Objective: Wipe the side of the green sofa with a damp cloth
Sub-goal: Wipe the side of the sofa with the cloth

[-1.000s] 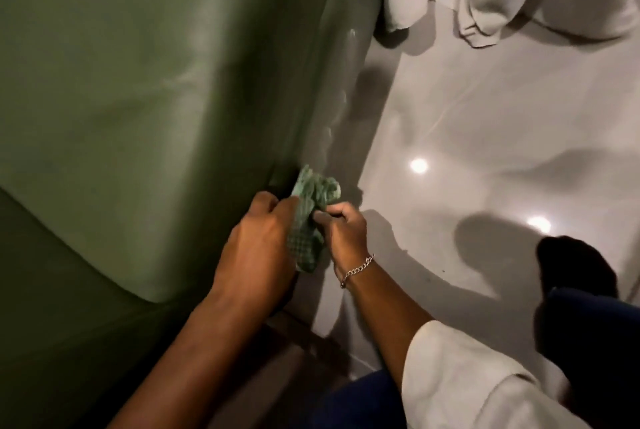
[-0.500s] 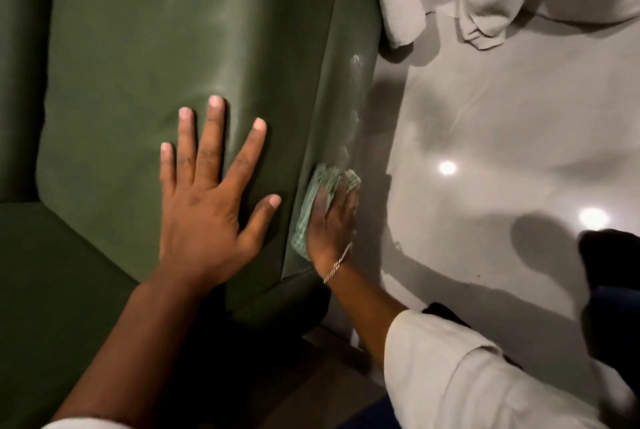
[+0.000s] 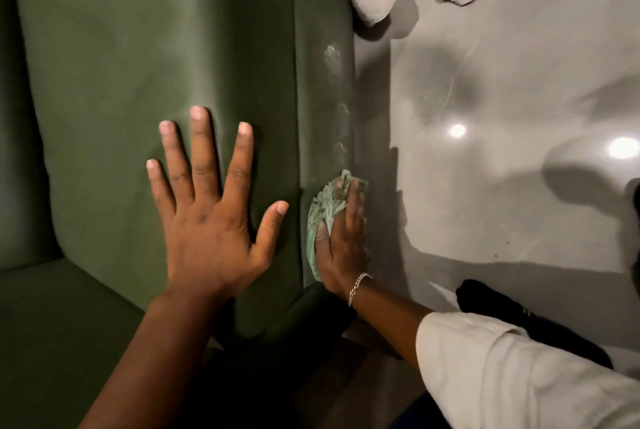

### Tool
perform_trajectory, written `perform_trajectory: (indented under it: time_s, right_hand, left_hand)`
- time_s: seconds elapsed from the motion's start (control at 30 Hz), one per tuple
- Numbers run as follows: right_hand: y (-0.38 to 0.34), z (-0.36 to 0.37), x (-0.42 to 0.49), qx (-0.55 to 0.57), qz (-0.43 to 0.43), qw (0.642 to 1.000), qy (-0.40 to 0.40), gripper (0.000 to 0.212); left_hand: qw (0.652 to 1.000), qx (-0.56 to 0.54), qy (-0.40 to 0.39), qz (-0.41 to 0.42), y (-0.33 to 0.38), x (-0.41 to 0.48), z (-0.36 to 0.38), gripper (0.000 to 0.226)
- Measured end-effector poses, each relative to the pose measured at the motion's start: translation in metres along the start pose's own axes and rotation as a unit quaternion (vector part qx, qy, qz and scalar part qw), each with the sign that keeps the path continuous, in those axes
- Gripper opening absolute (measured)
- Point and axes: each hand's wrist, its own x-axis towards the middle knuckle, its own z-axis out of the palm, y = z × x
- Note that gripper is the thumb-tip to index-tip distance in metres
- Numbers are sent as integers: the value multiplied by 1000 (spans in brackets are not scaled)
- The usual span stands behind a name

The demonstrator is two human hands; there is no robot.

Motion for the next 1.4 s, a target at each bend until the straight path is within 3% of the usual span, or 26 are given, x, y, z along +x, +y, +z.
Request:
perform_trajectory:
  time_s: [0.17,0.3,0.43,0.6,0.73,0.9,1.07,1.2,1.3,1.4]
  right_hand:
    - [-12,4,33,-34,-72,997,14,72]
    - [6,-11,27,-24,-42,999,6,69]
    - [-7,6,21,-30,-82,996,20,66]
    - [-8,-7,57,39,7,998,53,63]
    - [-10,3,26,54,-47,996,61,61]
    - [-28,-7,85,41,-31,997,65,67]
    - [-9,0,48,53,-53,994,82,64]
    - [-33,-4,109,49,-101,988,102,63]
    - [-29,-16,143,130,-39,982,133,53]
    - [-29,-13,117,174,55,978,102,66]
  left_hand:
    - [1000,6,14,12,-5,8,5,82]
    - [1000,-4,7,14,-1,15,1,83]
    - [1000,2,12,13,-3,17,2,84]
    - [999,27,16,36,-5,48,-6,82]
    - [999,30,26,32,-1,56,-8,81]
    - [998,28,39,51,-4,66,-7,80]
    - [997,19,51,48,-1,80,-11,80]
    - [997,22,49,53,-3,80,-9,81]
    - [998,11,42,52,-2,84,-12,80]
    - [998,12,35,57,-2,89,-16,81]
